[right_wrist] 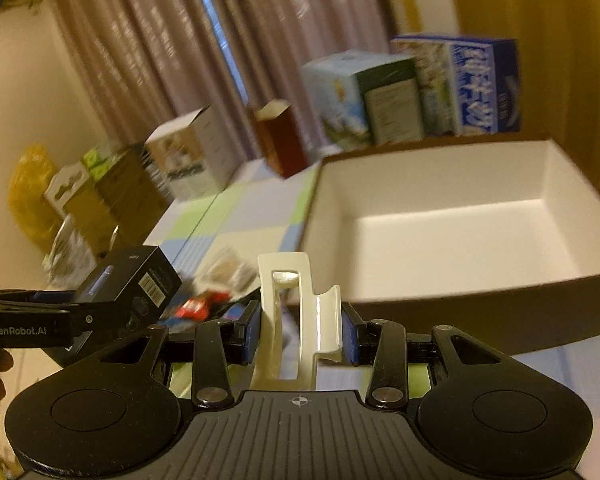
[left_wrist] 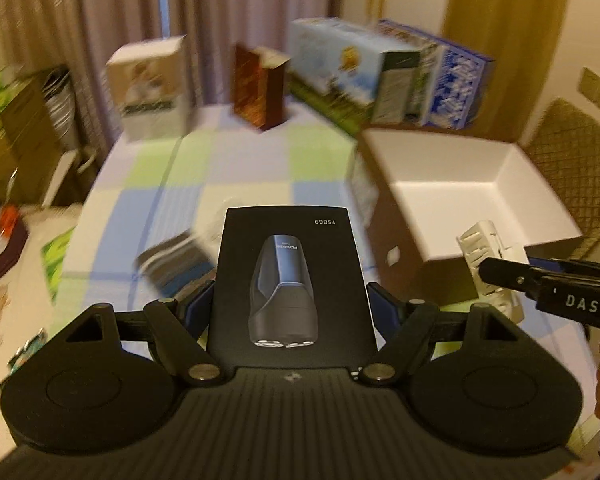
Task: Organize objects
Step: 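Carry the black box and cream clip with both tools into the brown box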
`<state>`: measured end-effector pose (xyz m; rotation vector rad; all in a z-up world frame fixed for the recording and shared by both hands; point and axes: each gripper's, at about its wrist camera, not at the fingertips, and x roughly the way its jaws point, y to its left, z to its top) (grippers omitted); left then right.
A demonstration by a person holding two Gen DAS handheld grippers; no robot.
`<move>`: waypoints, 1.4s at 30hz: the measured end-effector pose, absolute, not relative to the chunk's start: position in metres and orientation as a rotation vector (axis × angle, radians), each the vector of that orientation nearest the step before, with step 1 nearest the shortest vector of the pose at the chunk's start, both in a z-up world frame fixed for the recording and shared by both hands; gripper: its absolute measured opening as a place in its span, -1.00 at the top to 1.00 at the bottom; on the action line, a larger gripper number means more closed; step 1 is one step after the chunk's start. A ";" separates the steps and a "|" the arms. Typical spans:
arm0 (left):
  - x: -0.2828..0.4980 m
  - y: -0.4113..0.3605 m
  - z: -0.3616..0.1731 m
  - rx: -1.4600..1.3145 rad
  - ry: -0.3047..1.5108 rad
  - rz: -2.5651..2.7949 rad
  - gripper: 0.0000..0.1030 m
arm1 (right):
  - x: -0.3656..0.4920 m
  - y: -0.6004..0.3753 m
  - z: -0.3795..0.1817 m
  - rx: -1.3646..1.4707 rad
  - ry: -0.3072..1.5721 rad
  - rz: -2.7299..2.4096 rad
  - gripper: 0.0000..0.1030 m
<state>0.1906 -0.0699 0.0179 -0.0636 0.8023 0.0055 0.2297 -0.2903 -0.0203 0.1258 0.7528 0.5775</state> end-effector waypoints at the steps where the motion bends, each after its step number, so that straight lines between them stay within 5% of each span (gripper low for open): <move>1: 0.197 -0.079 0.021 -0.057 0.793 -0.008 -0.47 | 0.235 -0.299 -0.017 0.134 0.745 0.562 0.27; 20: 0.337 -0.229 -0.002 -0.045 0.781 -0.118 -0.48 | 0.369 -0.423 -0.021 0.216 0.793 0.375 0.27; 42: 0.410 -0.270 -0.097 -0.210 1.058 -0.024 -0.43 | 0.436 -0.432 -0.084 0.139 0.987 0.379 0.27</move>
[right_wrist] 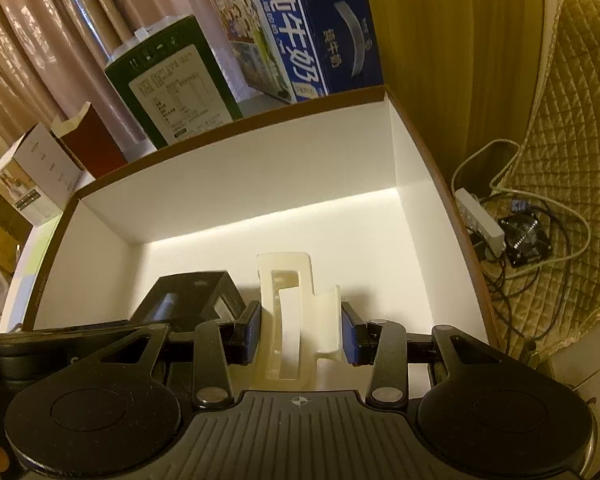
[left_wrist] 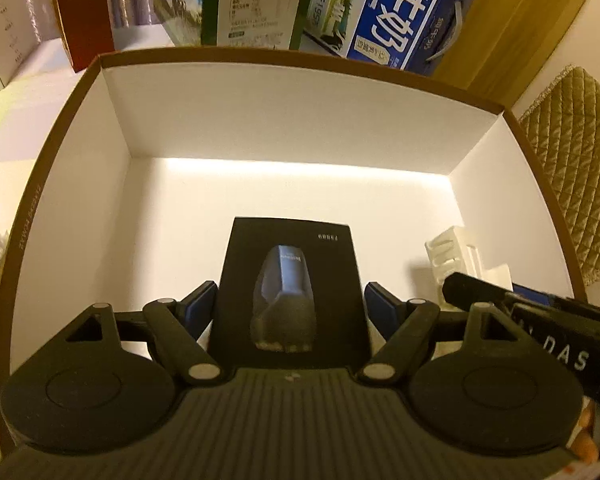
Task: Organize objects
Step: 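Carry the black box and cream clip with both tools into the brown box, then open both tools to release the box and clip, then lift away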
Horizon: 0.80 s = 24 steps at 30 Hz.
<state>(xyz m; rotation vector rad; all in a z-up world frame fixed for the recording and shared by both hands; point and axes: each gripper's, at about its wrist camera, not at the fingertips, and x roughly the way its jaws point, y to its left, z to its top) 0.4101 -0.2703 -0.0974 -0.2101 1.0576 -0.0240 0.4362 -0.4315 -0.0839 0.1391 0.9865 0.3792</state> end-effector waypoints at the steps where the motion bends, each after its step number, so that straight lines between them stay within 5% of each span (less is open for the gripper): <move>1: 0.411 -0.270 -0.097 -0.209 1.058 -0.027 -0.43 | 0.437 -0.431 -0.085 0.140 0.992 0.381 0.27; 9: 0.410 -0.261 -0.083 -0.148 1.063 -0.058 -0.48 | 0.443 -0.426 -0.091 0.202 1.039 0.398 0.26; 14: 0.404 -0.256 -0.077 -0.092 1.056 -0.057 -0.60 | 0.438 -0.422 -0.086 0.187 1.024 0.395 -0.24; 24: 0.380 -0.242 -0.061 -0.056 1.039 -0.053 -0.65 | 0.406 -0.428 -0.065 0.130 0.950 0.407 -0.63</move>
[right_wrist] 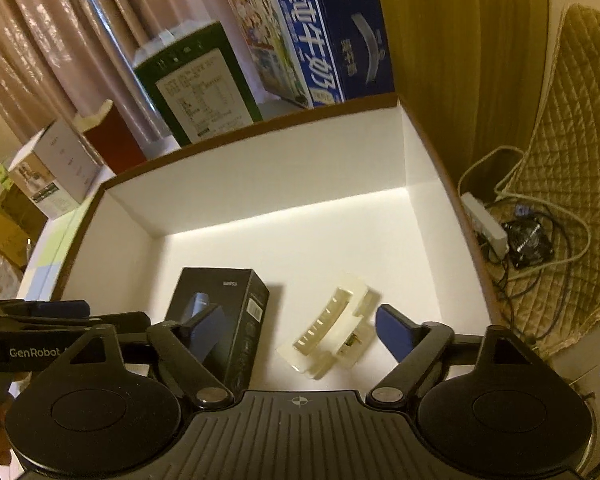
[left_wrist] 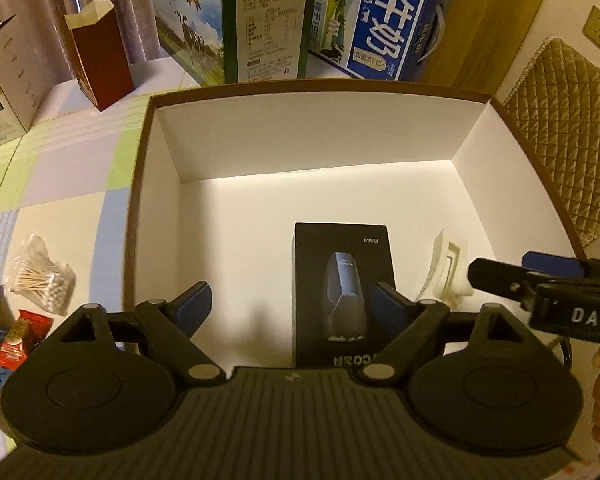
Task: Organize objects
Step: 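Open both tools to release the box and clip, then lift away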
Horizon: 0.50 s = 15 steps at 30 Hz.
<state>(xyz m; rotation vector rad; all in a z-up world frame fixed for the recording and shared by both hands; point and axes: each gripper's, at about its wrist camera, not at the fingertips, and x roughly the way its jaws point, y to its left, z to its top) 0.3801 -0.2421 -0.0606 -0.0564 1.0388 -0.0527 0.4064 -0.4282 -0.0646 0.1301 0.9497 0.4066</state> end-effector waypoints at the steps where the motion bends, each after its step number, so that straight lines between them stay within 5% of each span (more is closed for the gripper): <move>1: 0.377 -0.241 -0.058 -0.055 1.035 -0.051 -0.68 | 0.402 -0.429 -0.062 0.128 0.940 0.408 -0.66; 15: 0.326 -0.232 -0.022 -0.028 0.981 -0.085 -0.70 | 0.348 -0.430 -0.026 0.134 0.835 0.409 -0.87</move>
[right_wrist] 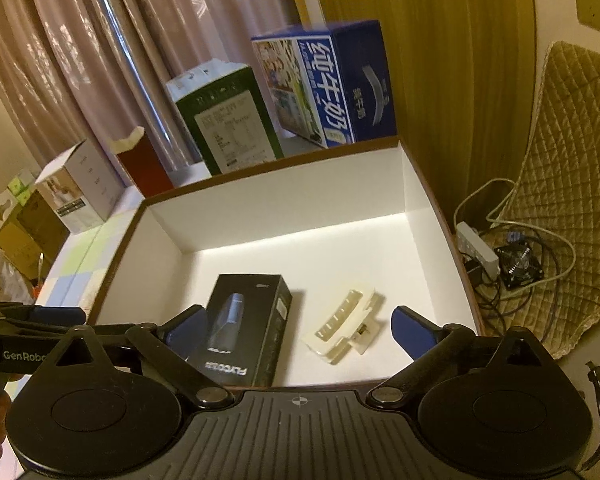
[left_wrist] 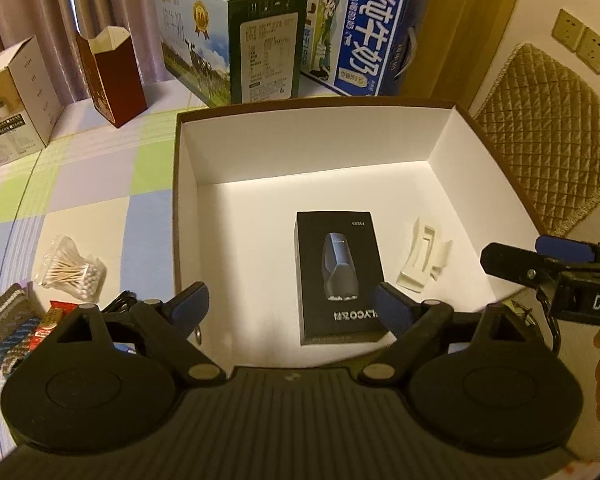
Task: Organize objects
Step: 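Open both tools to release the box and clip, then lift away, then move both tools back toward the remaining items on the table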
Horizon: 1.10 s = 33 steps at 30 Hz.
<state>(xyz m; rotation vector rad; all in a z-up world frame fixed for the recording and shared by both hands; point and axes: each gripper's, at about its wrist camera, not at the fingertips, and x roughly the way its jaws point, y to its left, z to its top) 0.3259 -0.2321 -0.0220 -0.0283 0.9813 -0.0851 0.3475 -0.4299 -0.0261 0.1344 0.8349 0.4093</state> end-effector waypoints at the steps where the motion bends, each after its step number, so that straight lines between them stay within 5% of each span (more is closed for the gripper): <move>1: 0.321 -0.231 -0.020 -0.025 0.978 -0.084 -0.70 | 0.344 -0.429 -0.024 0.135 0.831 0.410 -0.88; 33: 0.196 -0.133 -0.014 -0.073 1.001 -0.068 -0.70 | 0.235 -0.355 -0.025 0.137 0.888 0.450 -0.89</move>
